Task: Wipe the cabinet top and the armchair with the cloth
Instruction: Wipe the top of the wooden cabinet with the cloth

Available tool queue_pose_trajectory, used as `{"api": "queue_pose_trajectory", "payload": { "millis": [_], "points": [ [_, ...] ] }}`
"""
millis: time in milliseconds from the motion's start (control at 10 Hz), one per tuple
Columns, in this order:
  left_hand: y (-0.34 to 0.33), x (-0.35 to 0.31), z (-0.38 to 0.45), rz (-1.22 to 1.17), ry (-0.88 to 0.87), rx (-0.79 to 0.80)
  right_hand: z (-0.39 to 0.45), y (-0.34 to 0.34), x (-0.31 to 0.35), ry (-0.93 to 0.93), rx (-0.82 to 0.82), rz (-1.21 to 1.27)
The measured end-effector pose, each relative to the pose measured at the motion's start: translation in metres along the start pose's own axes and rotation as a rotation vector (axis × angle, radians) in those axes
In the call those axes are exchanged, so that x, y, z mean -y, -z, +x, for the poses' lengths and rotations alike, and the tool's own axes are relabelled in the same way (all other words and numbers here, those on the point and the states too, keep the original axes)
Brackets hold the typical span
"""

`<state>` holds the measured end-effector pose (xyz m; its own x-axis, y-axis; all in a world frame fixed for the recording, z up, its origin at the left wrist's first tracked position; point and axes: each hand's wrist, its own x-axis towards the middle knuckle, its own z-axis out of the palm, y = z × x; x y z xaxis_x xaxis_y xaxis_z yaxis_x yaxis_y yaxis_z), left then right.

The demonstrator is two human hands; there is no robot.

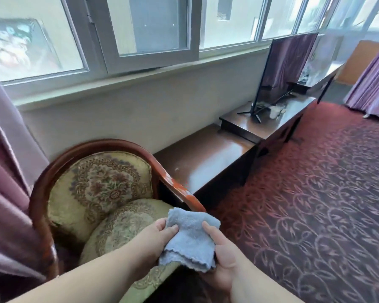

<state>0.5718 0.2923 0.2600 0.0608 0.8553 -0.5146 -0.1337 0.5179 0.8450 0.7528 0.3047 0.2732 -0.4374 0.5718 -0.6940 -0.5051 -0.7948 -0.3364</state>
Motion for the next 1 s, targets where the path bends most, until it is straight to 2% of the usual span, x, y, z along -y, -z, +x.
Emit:
{"api": "queue_pose_trajectory", "payload": {
  "millis": [100,200,300,400,600,700,800,1000],
  "points": [
    [-0.034,-0.012,0.024,0.008,0.039,-0.001,0.002,0.004,0.05,0.275,-0.142,0.432],
    [-0.046,-0.025,0.056,0.065,0.056,-0.01,0.009,0.012,0.082,0.168,-0.123,0.26],
    [-0.047,-0.031,0.105,0.079,0.056,-0.068,0.035,0.021,0.108,-0.152,-0.066,-0.085],
    [-0.041,-0.037,0.167,0.093,0.068,-0.081,0.084,0.027,0.148,-0.249,0.033,-0.031],
    [-0.038,-0.063,0.264,0.233,0.094,-0.153,0.163,0.017,0.22,-0.265,-0.083,-0.116],
    [-0.036,-0.082,0.301,0.312,0.087,-0.2,0.191,0.005,0.249,-0.252,-0.056,-0.119],
    [-0.032,-0.089,0.344,0.367,0.066,-0.299,0.236,0.001,0.274,-0.243,-0.075,-0.111],
    [-0.007,-0.059,0.44,0.434,0.097,-0.553,0.365,0.024,0.319,-0.287,-0.123,-0.195]
  ]
}}
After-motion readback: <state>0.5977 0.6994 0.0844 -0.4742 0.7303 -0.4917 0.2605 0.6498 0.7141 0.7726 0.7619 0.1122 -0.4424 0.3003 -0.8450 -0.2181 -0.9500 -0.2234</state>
